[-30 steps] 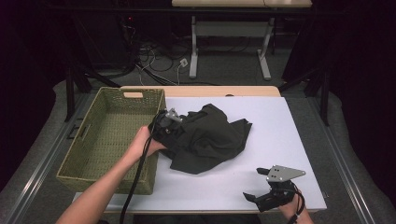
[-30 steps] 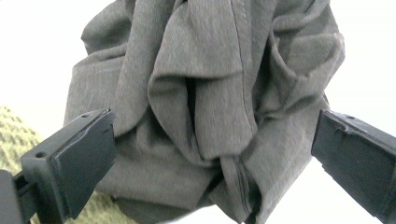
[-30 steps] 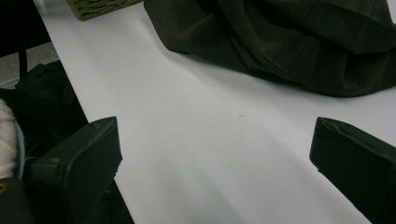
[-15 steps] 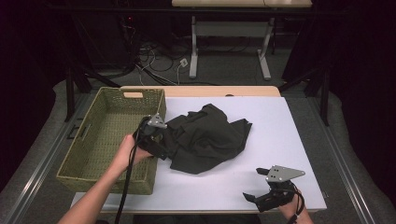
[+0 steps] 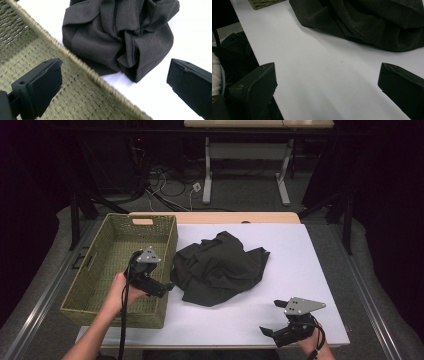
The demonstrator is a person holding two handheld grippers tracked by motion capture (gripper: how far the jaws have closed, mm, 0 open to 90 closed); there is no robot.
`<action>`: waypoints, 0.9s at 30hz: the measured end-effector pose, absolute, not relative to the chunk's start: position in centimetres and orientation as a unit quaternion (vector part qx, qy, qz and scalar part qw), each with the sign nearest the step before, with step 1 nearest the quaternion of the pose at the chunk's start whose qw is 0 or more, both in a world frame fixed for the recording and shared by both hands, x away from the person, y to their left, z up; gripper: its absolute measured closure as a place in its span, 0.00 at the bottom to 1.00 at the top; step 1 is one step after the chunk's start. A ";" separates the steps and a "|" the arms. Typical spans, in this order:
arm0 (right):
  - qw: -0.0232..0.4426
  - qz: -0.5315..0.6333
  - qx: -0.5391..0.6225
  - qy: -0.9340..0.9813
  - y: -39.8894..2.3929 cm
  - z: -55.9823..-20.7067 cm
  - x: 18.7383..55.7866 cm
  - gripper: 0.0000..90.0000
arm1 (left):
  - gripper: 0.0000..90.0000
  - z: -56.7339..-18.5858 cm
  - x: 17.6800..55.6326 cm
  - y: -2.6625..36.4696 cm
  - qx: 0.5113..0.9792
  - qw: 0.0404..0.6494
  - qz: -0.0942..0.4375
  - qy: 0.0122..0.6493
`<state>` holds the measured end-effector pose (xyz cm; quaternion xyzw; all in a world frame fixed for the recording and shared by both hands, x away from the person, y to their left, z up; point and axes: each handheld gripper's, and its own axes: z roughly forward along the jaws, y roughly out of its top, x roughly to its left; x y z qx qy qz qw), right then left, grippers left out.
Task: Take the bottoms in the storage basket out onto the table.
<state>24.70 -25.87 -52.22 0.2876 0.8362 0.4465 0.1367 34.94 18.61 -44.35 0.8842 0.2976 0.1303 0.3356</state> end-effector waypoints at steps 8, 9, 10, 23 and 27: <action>0.136 0.445 0.290 0.836 -25.8 -52.2 24.7 0.02 | 0.00 -44.4 33.8 19.8 0.876 0.341 0.143 0.309; 0.136 0.447 0.289 0.836 -25.8 -52.2 24.7 0.02 | 0.00 -44.5 33.7 20.0 0.875 0.342 0.145 0.310; 0.136 0.447 0.289 0.836 -25.8 -52.2 24.7 0.02 | 0.00 -44.5 33.6 20.1 0.874 0.343 0.145 0.312; 0.136 0.446 0.289 0.836 -25.8 -52.2 24.7 0.02 | 0.00 -44.9 31.7 22.1 0.859 0.356 0.161 0.332; 0.135 0.445 0.288 0.837 -25.8 -52.2 24.7 0.02 | 0.00 -45.2 31.2 22.6 0.852 0.365 0.165 0.338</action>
